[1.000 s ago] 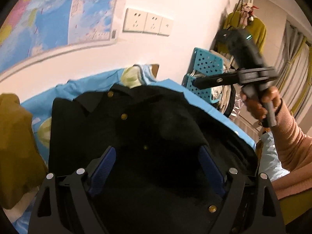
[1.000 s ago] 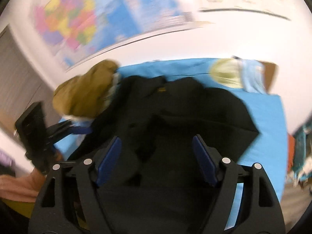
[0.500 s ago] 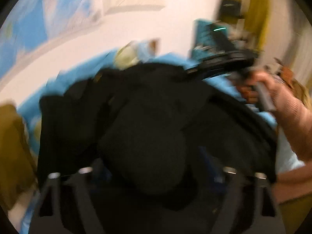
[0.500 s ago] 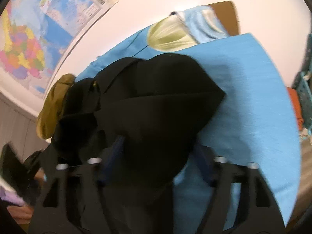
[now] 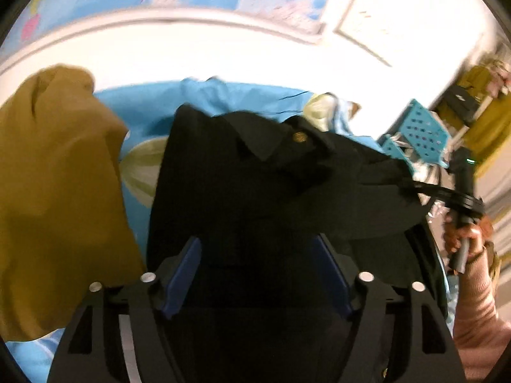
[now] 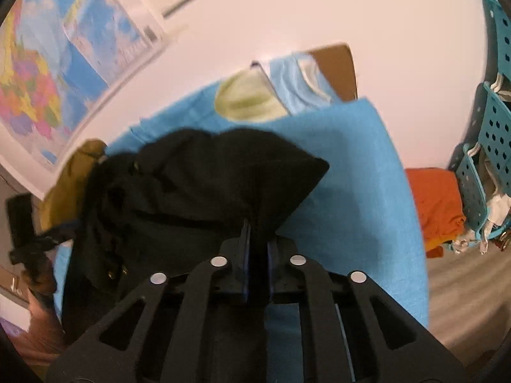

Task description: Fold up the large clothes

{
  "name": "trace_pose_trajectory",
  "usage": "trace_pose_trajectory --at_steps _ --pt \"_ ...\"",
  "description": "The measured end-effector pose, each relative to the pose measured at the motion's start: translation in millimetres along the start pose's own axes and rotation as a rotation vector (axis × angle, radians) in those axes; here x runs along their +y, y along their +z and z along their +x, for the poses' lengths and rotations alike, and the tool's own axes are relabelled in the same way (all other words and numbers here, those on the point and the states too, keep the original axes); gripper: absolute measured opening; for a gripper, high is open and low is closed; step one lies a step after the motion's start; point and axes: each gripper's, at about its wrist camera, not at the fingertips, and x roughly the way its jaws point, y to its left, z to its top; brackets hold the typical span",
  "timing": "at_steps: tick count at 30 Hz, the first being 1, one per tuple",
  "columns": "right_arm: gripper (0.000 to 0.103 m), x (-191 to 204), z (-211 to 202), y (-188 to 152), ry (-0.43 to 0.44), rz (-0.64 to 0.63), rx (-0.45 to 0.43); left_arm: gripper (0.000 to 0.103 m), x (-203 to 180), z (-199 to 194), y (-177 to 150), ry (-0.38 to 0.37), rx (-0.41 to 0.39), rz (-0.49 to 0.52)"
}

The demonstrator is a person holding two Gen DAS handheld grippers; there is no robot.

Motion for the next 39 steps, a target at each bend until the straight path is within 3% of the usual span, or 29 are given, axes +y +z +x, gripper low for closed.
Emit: trace_pose_trajectory --at_steps 3,5,7,9,11,12,13,14,15,17,20,21,24,27,29,31,33,35,39 --pt "0.027 -5 -1 -2 0.028 0.03 -0.016 0.078 -28 -8 -13 -0.024 -0.034 0.153" --pt "0.036 -7 -3 -3 0.023 0.033 -0.022 0.083 -59 -12 -30 -0.034 -0.041 0.32" --pt "0.036 -7 -5 -6 0.03 0.036 -0.022 0.085 -87 -4 -46 0.013 -0.037 0.468" --pt "0.038 -8 -6 -9 0.037 0.033 -0.019 0.085 -105 15 -59 0.086 0.018 0.589" --pt "0.039 -7 -6 -11 0.045 0.033 -0.015 0.08 -107 39 -62 0.173 0.076 0.634" --pt "0.039 -6 -5 -12 0.044 0.032 -0.011 0.075 -103 52 -61 0.219 0.111 0.626" --pt "0.039 -6 -4 -13 0.044 0.033 -0.009 0.055 -98 57 -57 0.253 0.134 0.604" --pt "0.039 -5 -4 -14 0.047 0.033 -0.006 0.047 -91 61 -51 0.262 0.152 0.562" --pt "0.039 -5 -5 -15 0.047 0.032 -0.007 0.043 -86 60 -44 0.227 0.152 0.52" --pt "0.039 -2 -8 -17 0.049 0.026 -0.013 0.01 -74 42 -29 0.102 0.116 0.404" --pt "0.039 0 -18 -17 0.035 0.015 -0.04 0.004 -43 -1 0 -0.131 0.023 0.159" --pt "0.039 1 -23 -17 0.033 0.011 -0.057 0.004 -28 -13 10 -0.16 -0.011 0.072" --pt "0.039 8 -31 -16 0.023 -0.007 -0.089 0.01 15 -28 32 -0.158 -0.046 -0.156" --pt "0.042 25 -36 -17 0.016 -0.069 -0.106 0.019 40 -22 37 -0.011 -0.022 -0.206" --pt "0.044 38 -36 -19 -0.006 -0.124 -0.109 0.034 47 -13 35 0.044 0.014 -0.232" --pt "0.047 59 -35 -21 -0.022 -0.203 -0.109 0.046 44 -10 29 0.112 0.016 -0.197" --pt "0.056 76 -32 -24 -0.016 -0.274 -0.103 0.057 33 -13 24 0.15 -0.014 -0.131" --pt "0.061 98 -24 -29 -0.022 -0.364 -0.086 0.07 14 -25 18 0.108 -0.062 -0.03" --pt "0.067 133 6 -45 -0.036 -0.524 -0.019 0.085 -18 -46 2 0.026 -0.157 0.189"
